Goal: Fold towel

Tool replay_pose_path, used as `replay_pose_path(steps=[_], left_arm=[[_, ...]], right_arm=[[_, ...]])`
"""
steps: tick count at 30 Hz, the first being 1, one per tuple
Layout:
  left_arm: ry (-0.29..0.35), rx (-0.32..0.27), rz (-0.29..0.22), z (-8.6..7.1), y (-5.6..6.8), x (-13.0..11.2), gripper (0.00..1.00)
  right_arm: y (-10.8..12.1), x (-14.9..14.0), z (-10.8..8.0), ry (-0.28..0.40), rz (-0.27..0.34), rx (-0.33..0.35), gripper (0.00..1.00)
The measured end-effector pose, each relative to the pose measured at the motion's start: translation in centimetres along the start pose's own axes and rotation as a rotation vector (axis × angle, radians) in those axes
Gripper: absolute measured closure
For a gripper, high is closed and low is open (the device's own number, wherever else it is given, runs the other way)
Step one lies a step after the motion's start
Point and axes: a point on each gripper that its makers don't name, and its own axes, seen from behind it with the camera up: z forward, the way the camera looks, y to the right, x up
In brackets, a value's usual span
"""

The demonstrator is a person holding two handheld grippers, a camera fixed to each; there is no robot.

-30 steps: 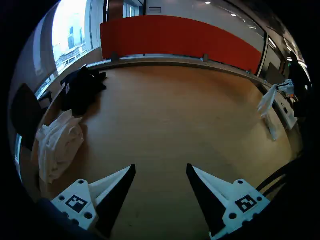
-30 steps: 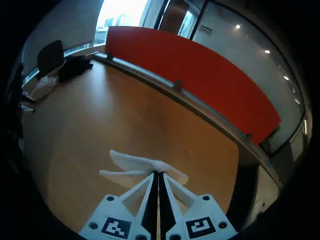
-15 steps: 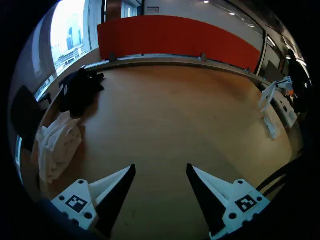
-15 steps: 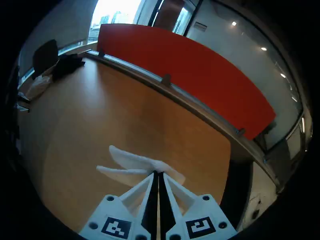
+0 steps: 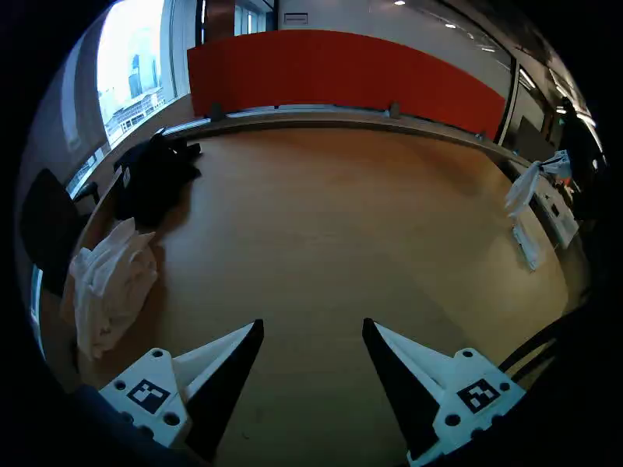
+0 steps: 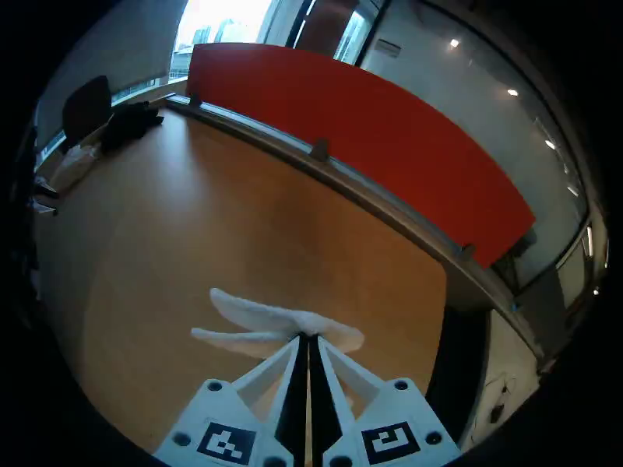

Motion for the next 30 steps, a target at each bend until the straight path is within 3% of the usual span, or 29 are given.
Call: replay_pose_path(steps=[14, 23, 30], left_arm=[[0.0, -0.003, 0.012, -0.2, 0.2, 0.0, 0.06], [-0.007, 0.001, 0.018, -0.3, 0.2, -0.4, 0.06], [-0.01, 0.002, 0.022, -0.4, 0.2, -0.5, 0.06]], right_arm=[[1.2, -6.7, -3.0, -0.056, 0.087, -0.039, 0.96], [0.8, -12.0, -3.6, -0.113, 0.165, -0.049, 0.96], [0.2, -14.5, -4.0, -0.139, 0.2, -0.045, 0.96]])
